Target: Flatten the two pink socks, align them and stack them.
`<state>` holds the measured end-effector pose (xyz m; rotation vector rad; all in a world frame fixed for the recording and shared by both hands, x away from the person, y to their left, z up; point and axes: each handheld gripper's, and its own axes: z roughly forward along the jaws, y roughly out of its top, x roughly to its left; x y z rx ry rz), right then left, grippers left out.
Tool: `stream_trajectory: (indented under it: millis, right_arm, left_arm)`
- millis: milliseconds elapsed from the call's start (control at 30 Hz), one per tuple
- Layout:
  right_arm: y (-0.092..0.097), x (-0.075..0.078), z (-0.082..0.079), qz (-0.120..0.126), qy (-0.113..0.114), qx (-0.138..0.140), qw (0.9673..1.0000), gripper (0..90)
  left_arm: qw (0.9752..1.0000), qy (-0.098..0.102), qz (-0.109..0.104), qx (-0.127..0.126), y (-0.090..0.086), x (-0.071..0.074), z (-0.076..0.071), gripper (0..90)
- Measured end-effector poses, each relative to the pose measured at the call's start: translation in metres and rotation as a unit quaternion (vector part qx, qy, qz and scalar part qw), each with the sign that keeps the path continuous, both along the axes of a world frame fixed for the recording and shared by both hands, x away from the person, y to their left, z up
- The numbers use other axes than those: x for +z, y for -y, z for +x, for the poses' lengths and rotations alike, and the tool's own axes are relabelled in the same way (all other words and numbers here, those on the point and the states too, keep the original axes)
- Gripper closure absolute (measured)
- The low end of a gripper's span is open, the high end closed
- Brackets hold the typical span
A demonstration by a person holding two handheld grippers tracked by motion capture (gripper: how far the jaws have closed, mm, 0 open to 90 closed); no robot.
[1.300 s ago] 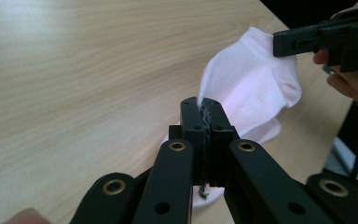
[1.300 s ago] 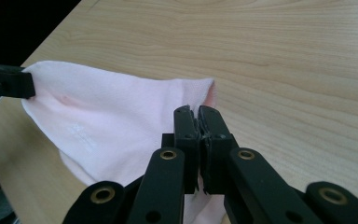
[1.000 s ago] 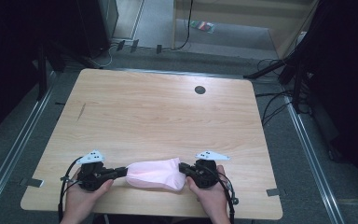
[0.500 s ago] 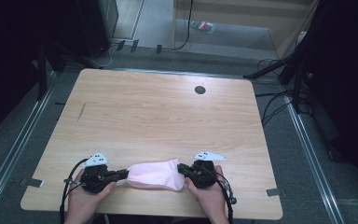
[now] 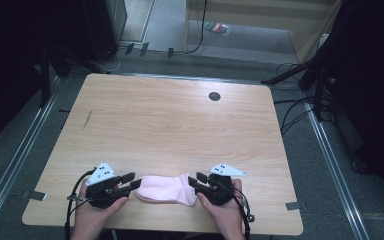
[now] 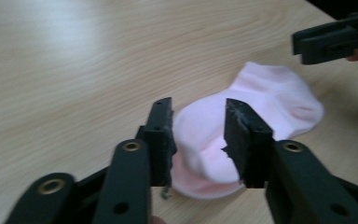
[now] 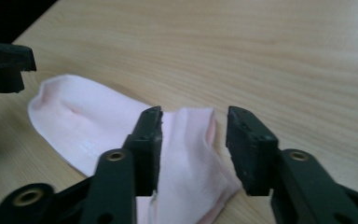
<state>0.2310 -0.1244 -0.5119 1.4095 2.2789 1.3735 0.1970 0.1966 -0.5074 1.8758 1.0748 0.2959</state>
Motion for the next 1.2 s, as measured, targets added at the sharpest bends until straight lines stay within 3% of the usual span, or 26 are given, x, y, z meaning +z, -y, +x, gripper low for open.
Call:
stream_trajectory:
  millis: [67, 167, 300, 400, 467, 600, 700, 900, 967, 1000, 1133, 1200]
  right_arm:
    - [-0.003, -0.001, -0.002, -0.002, -0.002, 0.009, 1.0, 69.6]
    - [-0.014, -0.012, -0.004, -0.034, -0.015, 0.025, 0.999, 73.4]
    - [-0.014, -0.023, -0.003, -0.071, -0.022, 0.012, 0.9971, 72.9]
    - [-0.01, -0.026, -0.002, -0.069, -0.025, 0.013, 0.9972, 74.3]
    - [-0.011, -0.027, -0.004, -0.086, -0.016, 0.02, 0.996, 77.0]
    - [-0.013, -0.031, -0.012, -0.104, 0.01, 0.022, 0.9942, 76.6]
    - [-0.013, -0.031, -0.013, -0.105, 0.013, 0.028, 0.9939, 73.7]
    - [-0.014, -0.032, -0.015, -0.109, 0.024, 0.032, 0.9932, 73.5]
    - [-0.015, -0.033, -0.017, -0.109, 0.026, 0.026, 0.9934, 72.3]
    - [-0.015, -0.033, -0.017, -0.111, 0.026, 0.026, 0.9931, 72.2]
    - [-0.017, -0.032, -0.017, -0.117, 0.029, 0.024, 0.9924, 72.9]
    - [-0.016, -0.034, -0.015, -0.119, 0.038, 0.019, 0.992, 73.4]
  left_arm:
    - [0.9997, 0.01, 0.02, -0.008, 0.011, -0.006, 0.002, 68.4]
    - [0.999, -0.017, 0.04, -0.009, 0.017, -0.019, 0.009, 70.1]
    - [0.9962, -0.048, 0.071, -0.015, 0.02, -0.035, 0.008, 68.3]
    - [0.9951, -0.032, 0.087, -0.033, 0.021, -0.038, 0.005, 63.3]
    - [0.9943, -0.022, 0.095, -0.043, 0.022, -0.039, 0.003, 58.8]
    - [0.9915, -0.002, 0.123, -0.042, 0.03, -0.041, -0.006, 48.7]
    - [0.9906, 0.0, 0.133, -0.033, 0.034, -0.041, -0.007, 48.6]
    - [0.9902, 0.008, 0.134, -0.037, 0.035, -0.041, -0.01, 59.4]
    - [0.99, 0.009, 0.134, -0.043, 0.036, -0.041, -0.011, 70.4]
    - [0.9902, 0.008, 0.132, -0.045, 0.036, -0.041, -0.011, 81.5]
    - [0.9889, 0.015, 0.139, -0.049, 0.038, -0.04, -0.01, 84.7]
    - [0.9912, 0.013, 0.125, -0.04, 0.033, -0.04, -0.004, 84.9]
